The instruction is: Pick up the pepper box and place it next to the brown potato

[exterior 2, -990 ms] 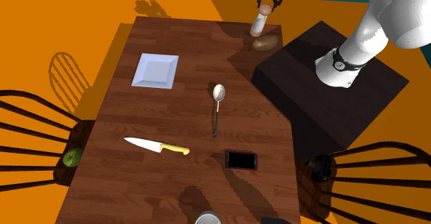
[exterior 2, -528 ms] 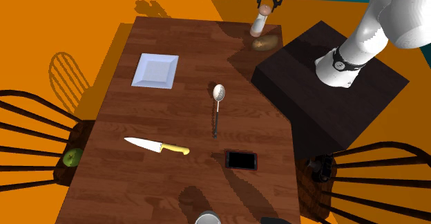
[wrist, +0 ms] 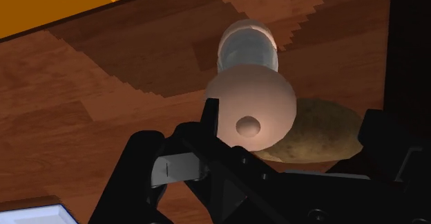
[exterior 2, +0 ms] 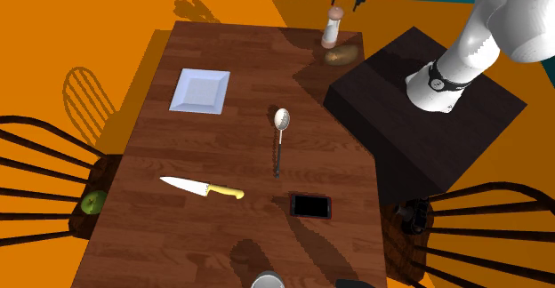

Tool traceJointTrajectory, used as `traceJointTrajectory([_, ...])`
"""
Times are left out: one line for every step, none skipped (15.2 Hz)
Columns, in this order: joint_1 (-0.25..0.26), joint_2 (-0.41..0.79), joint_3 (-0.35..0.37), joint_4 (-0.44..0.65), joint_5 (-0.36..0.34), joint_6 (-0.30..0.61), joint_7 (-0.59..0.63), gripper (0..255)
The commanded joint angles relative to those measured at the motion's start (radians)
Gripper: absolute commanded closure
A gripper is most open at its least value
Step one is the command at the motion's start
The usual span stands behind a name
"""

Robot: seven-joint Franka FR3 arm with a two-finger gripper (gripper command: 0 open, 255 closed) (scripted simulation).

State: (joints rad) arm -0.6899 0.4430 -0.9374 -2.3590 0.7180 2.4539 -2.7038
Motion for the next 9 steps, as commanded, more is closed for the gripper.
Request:
traceJointTrajectory([0.055,-0.053,-0.073,-0.004,-0.079,-0.030,0.051,0])
traceJointTrajectory([0.083,-0.078,-0.108,-0.005,-0.115,-0.045,0.075,0])
traceJointTrajectory([0.083,-0.078,-0.109,-0.005,-0.115,-0.045,0.075,0])
traceJointTrajectory([0.083,-0.078,-0.109,-0.005,-0.115,-0.045,0.075,0])
traceJointTrajectory([0.083,-0.078,-0.109,-0.005,-0.115,-0.045,0.075,0])
traceJointTrajectory([0.083,-0.078,-0.109,-0.005,-0.115,-0.045,0.075,0])
traceJointTrajectory([0.083,-0.078,-0.109,-0.005,-0.115,-0.045,0.075,0])
traceJointTrajectory([0.083,-0.078,-0.109,-0.005,-0.115,-0.045,0.075,0])
traceJointTrajectory([0.083,-0.078,-0.109,-0.005,-0.115,-0.045,0.075,0])
